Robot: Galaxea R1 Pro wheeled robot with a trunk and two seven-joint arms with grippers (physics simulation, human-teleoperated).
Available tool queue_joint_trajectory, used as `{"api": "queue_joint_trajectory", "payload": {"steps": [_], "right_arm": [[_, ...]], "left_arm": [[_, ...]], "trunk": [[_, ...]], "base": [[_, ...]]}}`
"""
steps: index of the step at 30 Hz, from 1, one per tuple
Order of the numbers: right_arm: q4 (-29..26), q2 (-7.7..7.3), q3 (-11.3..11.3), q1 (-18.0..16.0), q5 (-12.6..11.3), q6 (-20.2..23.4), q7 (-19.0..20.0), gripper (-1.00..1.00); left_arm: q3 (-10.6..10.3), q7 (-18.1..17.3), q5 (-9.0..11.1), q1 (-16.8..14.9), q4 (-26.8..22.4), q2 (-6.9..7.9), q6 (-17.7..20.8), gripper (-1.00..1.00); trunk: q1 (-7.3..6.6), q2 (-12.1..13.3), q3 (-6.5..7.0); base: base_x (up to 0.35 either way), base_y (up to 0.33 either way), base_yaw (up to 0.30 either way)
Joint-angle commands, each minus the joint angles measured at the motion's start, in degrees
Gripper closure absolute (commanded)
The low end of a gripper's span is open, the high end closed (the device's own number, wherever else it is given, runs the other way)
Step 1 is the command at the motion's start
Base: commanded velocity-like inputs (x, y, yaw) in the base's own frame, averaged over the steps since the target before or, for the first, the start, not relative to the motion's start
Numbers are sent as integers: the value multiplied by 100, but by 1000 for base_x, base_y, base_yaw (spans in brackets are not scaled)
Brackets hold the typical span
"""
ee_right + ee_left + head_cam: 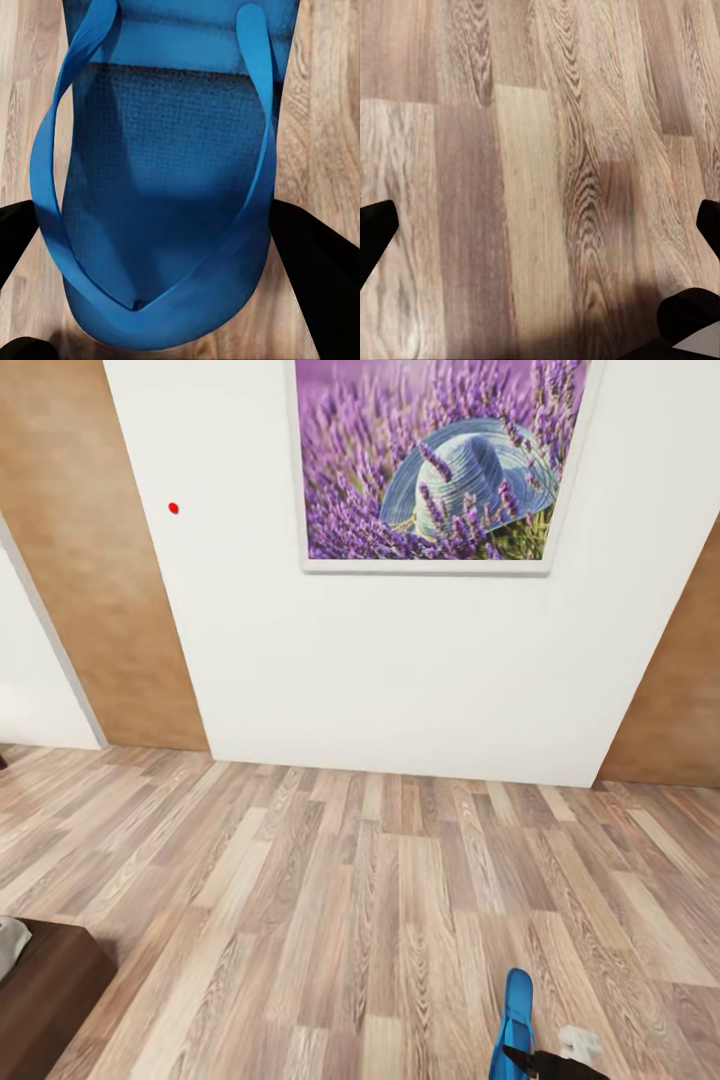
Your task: In the bedroom, move the book from the bed onto either nightstand, and place the two sandals side by side next to the bed.
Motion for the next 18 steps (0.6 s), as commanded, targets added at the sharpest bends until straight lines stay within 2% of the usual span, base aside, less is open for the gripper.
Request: {"api": "queue_joint_trajectory", "payload": {"steps": [1,18], "right_arm": [[5,-2,-14,-4,-9,-9,18,100],[5,2,-14,-4,-9,-6,18,100]], "left_arm": [[-28,-4,57,-4,7,4,-15,-100],[-28,-4,57,-4,7,4,-12,-100]], "trunk": [[3,-2,-5],[3,-2,-5]], "base": [[320,0,0],[320,0,0]]}}
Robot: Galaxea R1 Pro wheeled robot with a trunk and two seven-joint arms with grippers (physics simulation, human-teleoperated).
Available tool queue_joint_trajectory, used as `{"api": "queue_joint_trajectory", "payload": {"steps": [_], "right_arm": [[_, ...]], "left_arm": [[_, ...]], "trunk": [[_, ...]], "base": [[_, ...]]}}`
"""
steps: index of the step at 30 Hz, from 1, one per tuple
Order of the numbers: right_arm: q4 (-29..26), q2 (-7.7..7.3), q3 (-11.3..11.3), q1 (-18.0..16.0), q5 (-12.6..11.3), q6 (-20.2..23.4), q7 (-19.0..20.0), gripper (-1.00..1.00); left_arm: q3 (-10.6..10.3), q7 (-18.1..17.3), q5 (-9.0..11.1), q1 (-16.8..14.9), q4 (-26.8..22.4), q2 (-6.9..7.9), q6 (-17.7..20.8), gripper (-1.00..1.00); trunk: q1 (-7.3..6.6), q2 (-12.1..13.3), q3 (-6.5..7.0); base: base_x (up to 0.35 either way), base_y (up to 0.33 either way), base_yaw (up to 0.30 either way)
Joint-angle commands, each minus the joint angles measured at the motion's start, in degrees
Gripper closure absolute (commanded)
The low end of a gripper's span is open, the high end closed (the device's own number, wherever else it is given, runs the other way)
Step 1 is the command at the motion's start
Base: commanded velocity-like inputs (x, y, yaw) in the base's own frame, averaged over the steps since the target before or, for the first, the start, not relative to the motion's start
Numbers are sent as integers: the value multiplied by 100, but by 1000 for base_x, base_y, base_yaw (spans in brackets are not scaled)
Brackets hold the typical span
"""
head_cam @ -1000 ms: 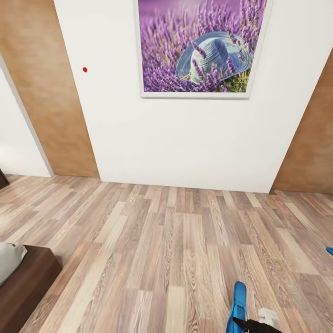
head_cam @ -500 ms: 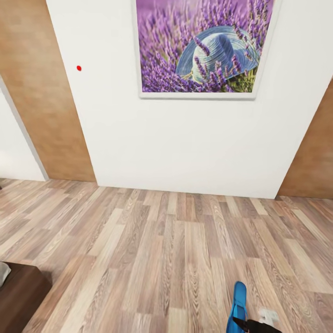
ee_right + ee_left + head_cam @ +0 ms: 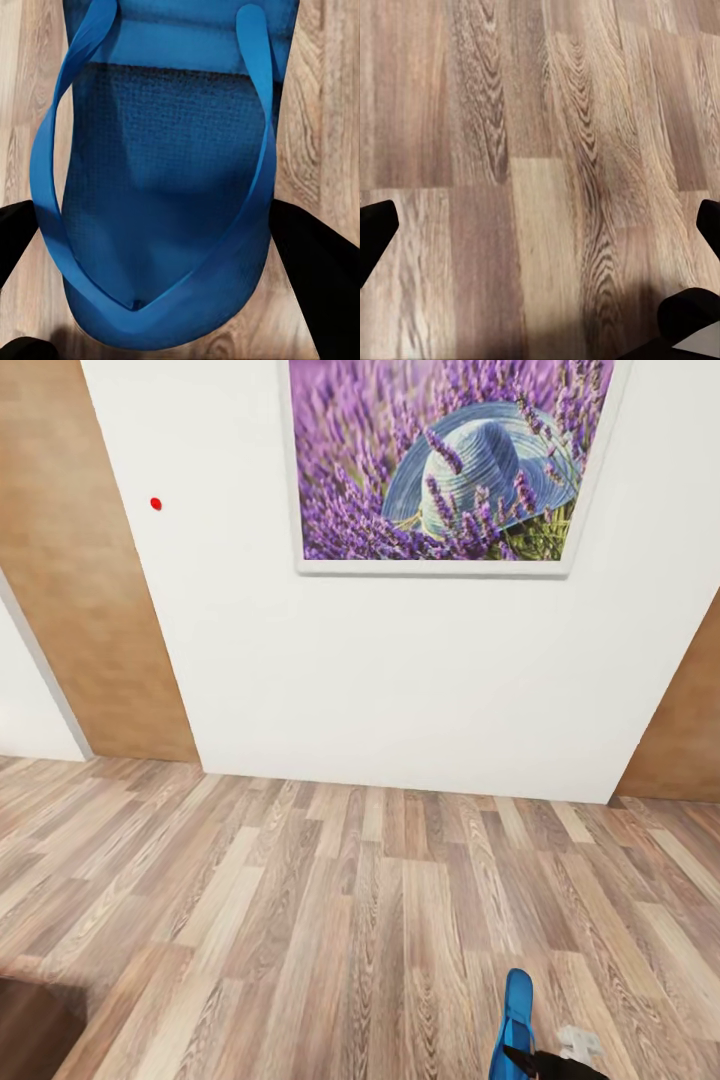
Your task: In the bedroom, move the book from the bed onto either nightstand, and place the two sandals side by side next to the bed.
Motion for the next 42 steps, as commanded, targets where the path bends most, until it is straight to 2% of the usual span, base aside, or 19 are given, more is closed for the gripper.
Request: {"api": "queue_joint_trajectory", "payload": {"steps": [1,15,30,42], "right_arm": [[5,-1,-15,-4,-9,-10,18,100],[5,-1,-15,-4,-9,-13,18,100],[5,-1,-15,-4,-9,-13,18,100],[5,-1,-14,-4,-9,-12,18,100]], "left_arm": [[-28,-4,57,-4,7,4,-16,-100],[-28,-4,57,-4,7,4,-14,-100],[-28,-4,57,-4,7,4,-15,-100],[-28,-4,57,-4,7,4,-16,-100]], "trunk": [[3,-2,-5],[3,-2,-5],[3,-2,-33],[3,-2,-35]], "base": [[320,0,0],[320,0,-7],[320,0,-182],[320,0,-16]]}}
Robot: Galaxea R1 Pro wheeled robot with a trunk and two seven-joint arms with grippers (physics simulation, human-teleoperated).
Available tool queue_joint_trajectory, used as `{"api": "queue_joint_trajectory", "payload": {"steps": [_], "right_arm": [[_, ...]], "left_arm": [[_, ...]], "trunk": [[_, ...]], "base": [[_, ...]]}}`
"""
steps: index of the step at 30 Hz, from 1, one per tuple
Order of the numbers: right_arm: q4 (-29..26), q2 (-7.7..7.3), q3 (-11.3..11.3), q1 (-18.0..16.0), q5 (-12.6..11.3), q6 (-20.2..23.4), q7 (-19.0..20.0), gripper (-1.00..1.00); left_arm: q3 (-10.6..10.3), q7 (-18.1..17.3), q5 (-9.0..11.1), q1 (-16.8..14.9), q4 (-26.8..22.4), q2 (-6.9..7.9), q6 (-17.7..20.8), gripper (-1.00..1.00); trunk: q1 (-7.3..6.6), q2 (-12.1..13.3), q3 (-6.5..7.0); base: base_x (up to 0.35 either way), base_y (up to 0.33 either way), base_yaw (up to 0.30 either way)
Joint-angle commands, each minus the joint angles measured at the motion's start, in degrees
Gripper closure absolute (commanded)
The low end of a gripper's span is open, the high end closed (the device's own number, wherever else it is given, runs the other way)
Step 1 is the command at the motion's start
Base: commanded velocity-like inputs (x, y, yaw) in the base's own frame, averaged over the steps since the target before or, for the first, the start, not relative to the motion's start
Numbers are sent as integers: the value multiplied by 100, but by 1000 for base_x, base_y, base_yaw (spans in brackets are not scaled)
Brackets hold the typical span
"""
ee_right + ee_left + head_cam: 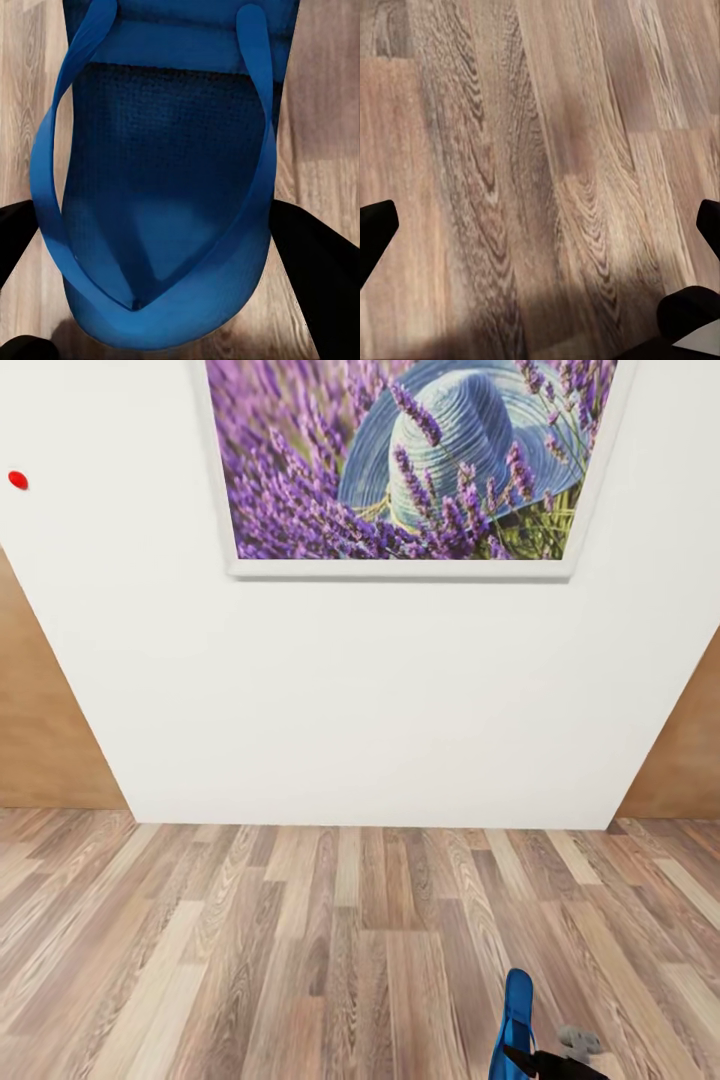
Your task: In the bedroom, move the book from the bed onto either nightstand, and place the two sandals side by side next to the bed.
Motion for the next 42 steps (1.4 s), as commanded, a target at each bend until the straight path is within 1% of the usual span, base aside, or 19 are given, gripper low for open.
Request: {"api": "queue_joint_trajectory", "payload": {"steps": [1,42], "right_arm": [[5,-1,-14,-4,-9,-11,18,100],[5,-1,-12,-4,-9,-8,18,100]], "left_arm": [[-28,-4,57,-4,7,4,-14,-100],[-28,-4,57,-4,7,4,-14,-100]], "trunk": [[3,-2,-5],[3,-2,-5]], "base": [[320,0,0],[320,0,0]]}}
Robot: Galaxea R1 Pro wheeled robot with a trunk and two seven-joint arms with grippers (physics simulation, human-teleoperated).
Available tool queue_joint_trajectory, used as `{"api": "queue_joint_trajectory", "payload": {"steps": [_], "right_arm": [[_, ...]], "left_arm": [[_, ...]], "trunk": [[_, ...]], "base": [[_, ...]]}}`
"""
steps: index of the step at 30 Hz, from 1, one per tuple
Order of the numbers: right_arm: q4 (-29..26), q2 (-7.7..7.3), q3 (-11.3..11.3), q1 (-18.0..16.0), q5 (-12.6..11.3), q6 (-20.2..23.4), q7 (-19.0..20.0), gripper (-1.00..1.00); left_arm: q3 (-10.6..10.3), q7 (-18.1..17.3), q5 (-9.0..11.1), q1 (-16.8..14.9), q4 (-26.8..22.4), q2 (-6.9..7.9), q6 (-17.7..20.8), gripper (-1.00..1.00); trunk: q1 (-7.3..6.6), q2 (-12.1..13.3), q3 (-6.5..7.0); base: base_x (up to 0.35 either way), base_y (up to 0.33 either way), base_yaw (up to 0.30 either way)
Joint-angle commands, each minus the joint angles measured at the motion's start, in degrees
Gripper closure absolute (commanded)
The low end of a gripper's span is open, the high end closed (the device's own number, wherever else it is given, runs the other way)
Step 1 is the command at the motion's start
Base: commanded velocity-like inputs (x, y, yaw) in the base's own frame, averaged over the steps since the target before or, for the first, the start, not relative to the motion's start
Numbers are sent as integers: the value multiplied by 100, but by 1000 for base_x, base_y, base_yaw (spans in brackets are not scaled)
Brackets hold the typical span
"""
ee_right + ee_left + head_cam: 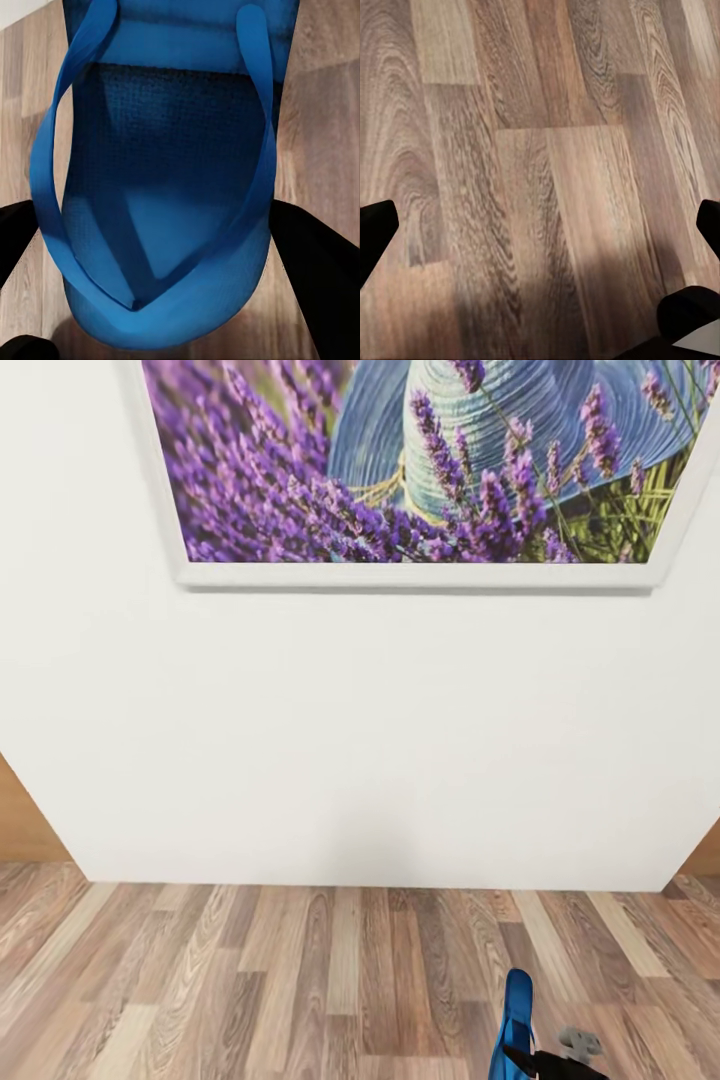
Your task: In the bedroom, move the book from the bed onto either nightstand, and place the two sandals side by side next to the bed.
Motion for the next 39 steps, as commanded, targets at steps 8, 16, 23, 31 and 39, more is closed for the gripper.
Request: {"api": "queue_joint_trajectory", "payload": {"steps": [8,16,23,31,39], "right_arm": [[5,-1,-19,-4,-9,-10,26,100],[5,-1,-19,-4,-9,-10,27,100],[5,-1,-18,-4,-9,-10,24,100],[5,-1,-19,-4,-9,-10,26,100],[5,-1,-19,-4,-9,-11,24,100]], "left_arm": [[-28,-4,57,-4,7,4,-16,-100],[-28,-4,57,-4,7,4,-17,-100],[-28,-4,57,-4,7,4,-17,-100],[-28,-4,57,-4,7,4,-17,-100],[-28,-4,57,-4,7,4,-17,-100]], "trunk": [[3,-2,3],[3,-2,35],[3,-2,64],[3,-2,107],[3,-2,151]], "base": [[320,0,-70],[73,0,-246],[2,0,-251],[0,0,-243],[0,0,-240]]}}
